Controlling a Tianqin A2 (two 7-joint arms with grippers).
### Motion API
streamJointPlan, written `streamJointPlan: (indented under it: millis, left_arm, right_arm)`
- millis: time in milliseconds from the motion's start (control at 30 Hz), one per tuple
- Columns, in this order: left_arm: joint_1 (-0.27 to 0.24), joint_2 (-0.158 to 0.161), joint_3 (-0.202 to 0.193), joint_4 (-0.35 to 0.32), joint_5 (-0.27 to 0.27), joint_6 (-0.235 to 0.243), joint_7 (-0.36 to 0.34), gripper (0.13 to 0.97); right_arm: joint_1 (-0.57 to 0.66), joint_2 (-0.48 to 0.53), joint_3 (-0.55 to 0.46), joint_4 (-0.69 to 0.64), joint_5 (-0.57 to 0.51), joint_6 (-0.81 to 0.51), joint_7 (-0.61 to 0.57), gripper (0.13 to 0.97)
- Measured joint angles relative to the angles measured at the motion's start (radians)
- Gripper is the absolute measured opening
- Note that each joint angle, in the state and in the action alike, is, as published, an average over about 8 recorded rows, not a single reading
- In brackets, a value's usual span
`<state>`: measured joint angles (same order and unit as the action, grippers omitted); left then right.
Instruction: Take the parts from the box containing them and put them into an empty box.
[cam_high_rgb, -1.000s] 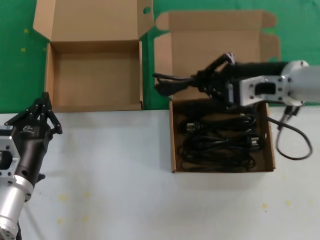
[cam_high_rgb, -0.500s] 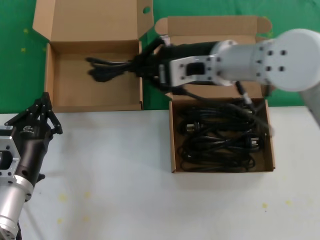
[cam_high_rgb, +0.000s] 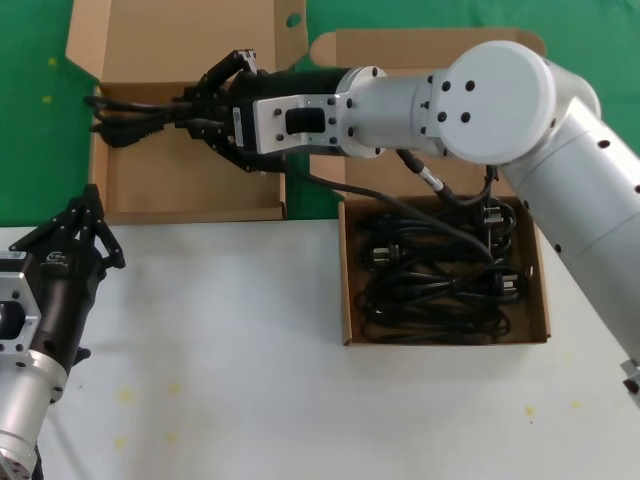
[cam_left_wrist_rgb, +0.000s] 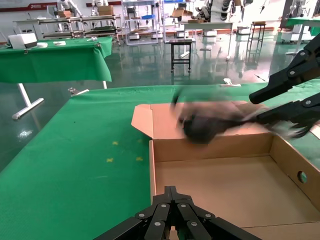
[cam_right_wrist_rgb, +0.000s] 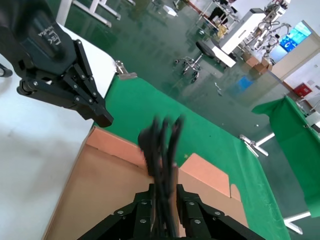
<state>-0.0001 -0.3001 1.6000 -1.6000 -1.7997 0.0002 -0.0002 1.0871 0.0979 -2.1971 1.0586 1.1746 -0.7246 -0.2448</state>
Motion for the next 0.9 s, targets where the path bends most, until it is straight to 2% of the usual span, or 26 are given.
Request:
streamJointPlan:
  millis: [333, 633, 900]
  left_arm:
    - [0.0, 0.0, 0.0, 0.0, 0.0, 0.0, 0.0, 0.144]
    - [0.0, 0.0, 0.0, 0.0, 0.0, 0.0, 0.0, 0.144]
    - [0.0, 0.0, 0.0, 0.0, 0.0, 0.0, 0.0, 0.144]
  right_arm:
    - [-0.013, 0.038, 0.022, 0.03, 0.035, 0.01, -0.009, 0.279]
    - [-0.105, 0.199, 0.123, 0.219, 0.085, 0.018, 0.075, 0.411]
    - [-0.216, 0.339, 0.221, 0.348, 0.155, 0.042, 0.108, 0.607]
